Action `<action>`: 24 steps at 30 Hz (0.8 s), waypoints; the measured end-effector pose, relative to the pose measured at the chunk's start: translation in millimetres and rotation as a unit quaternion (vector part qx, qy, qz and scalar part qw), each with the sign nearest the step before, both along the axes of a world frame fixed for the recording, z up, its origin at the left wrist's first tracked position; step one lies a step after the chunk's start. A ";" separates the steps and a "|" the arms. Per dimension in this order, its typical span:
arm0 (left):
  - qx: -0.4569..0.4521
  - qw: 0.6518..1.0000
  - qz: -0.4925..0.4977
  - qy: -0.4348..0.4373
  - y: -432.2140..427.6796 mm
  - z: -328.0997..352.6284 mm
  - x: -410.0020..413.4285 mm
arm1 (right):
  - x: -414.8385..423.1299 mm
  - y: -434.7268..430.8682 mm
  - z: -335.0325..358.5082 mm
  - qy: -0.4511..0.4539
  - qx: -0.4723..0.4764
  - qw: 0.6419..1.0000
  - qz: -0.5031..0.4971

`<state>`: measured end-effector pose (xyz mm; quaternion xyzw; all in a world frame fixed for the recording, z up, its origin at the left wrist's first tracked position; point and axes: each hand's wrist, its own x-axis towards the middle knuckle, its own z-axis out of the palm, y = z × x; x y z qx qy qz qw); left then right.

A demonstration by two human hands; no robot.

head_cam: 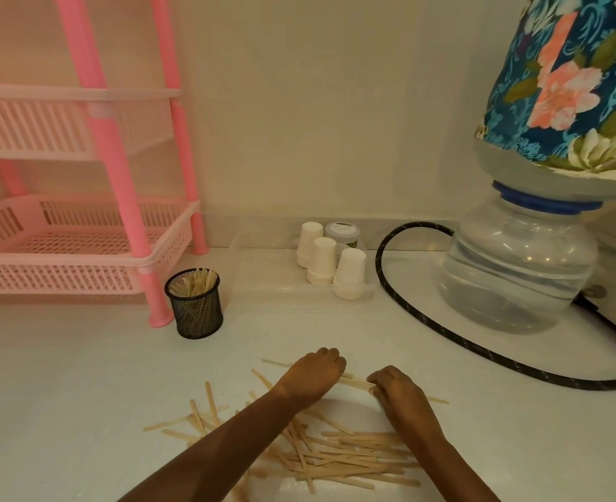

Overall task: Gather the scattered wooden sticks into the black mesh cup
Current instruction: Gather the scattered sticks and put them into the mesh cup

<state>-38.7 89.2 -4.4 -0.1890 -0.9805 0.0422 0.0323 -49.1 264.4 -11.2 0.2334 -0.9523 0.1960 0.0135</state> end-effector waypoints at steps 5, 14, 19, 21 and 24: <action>0.026 1.000 -0.006 -0.003 -7.7 0.3 -1.4 | -1.6 5.0 3.2 -0.031 -0.027 0.999 0.008; 0.159 0.980 0.107 0.054 -46.6 31.6 0.0 | -3.2 5.7 2.5 -0.117 -0.163 0.979 -0.037; 0.332 0.926 0.158 0.080 -71.5 48.3 1.4 | -3.8 -24.1 -3.7 -0.169 -0.052 0.984 -0.027; 0.403 0.894 0.169 0.103 -78.6 50.8 4.3 | -0.1 -40.6 -6.1 -0.177 -0.020 0.984 -0.001; 0.488 0.845 0.178 0.128 -87.2 52.2 8.7 | 8.2 -67.0 -6.8 -0.178 0.009 0.984 0.015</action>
